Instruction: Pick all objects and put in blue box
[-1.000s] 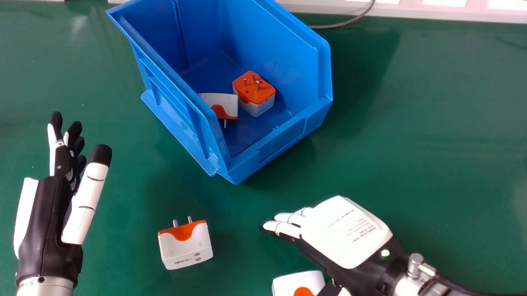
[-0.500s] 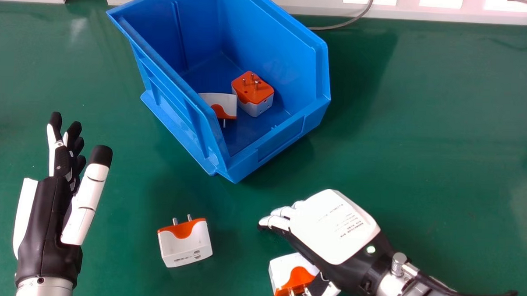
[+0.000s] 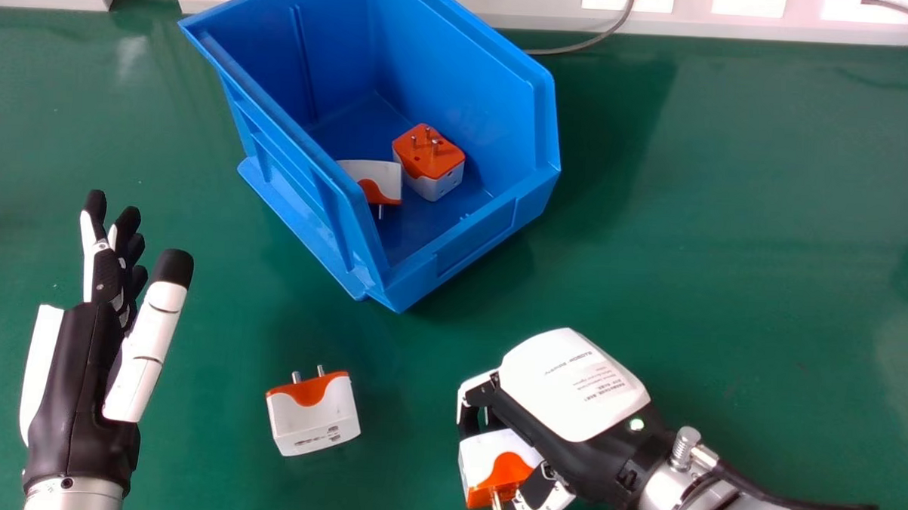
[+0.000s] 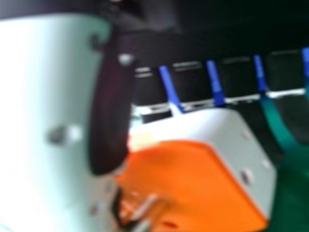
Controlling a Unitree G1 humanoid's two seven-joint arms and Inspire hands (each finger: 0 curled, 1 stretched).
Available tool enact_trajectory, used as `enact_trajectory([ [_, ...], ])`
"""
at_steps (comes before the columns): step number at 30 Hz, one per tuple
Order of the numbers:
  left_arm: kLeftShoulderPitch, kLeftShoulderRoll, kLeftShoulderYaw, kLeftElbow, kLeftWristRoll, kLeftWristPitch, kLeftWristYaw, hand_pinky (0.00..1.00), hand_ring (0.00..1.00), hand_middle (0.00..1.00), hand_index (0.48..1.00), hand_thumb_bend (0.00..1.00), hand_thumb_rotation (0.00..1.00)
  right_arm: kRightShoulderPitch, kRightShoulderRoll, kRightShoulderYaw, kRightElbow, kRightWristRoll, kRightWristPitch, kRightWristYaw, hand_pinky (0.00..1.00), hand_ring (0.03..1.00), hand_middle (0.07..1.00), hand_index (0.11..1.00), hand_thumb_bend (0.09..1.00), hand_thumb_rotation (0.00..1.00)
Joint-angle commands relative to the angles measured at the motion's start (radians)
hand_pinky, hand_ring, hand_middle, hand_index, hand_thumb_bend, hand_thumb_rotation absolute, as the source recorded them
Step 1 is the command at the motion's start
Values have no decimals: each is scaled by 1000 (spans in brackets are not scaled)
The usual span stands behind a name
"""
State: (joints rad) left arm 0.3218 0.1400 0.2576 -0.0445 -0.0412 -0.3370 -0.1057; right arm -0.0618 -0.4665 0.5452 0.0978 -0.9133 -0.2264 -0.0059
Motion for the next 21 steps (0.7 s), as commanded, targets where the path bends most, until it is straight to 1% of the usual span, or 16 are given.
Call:
enact_trajectory([
  [1, -2, 15, 4, -19, -4, -7, 1, 1000, 1000, 1000, 1000, 726, 869, 12, -19, -4, 27, -24, 33, 26, 281, 342, 442, 515, 517, 4],
  [5, -3, 15, 4, -22, -3, -4, 2, 1000, 1000, 1000, 1000, 729, 871, 15, -18, -7, 12, -31, 44, 28, 284, 341, 438, 523, 514, 1],
  [7, -3, 15, 4, -20, -1, -6, 3, 1000, 1000, 1000, 1000, 729, 871, 18, -17, -10, 5, -33, 48, 26, 283, 339, 437, 524, 513, 1],
  [11, -5, 12, 1, -30, 1, 2, 5, 1000, 1000, 1000, 1000, 730, 873, 24, -18, -24, -19, -28, 56, 23, 277, 333, 432, 527, 512, 0],
  [14, -7, 11, 0, -29, 2, 4, 6, 1000, 1000, 1000, 1000, 733, 875, 38, -23, -38, -47, -15, 57, 17, 286, 344, 437, 528, 511, 0],
  [16, -8, 11, -1, -30, 4, 8, 8, 1000, 1000, 1000, 1000, 734, 876, 54, -29, -54, -79, -8, 58, 10, 294, 354, 442, 526, 511, 0],
  [21, -20, 11, -5, -24, 5, 18, 11, 1000, 1000, 1000, 1000, 740, 877, 108, -51, -116, -191, 10, 56, 7, 291, 355, 451, 517, 511, 0],
])
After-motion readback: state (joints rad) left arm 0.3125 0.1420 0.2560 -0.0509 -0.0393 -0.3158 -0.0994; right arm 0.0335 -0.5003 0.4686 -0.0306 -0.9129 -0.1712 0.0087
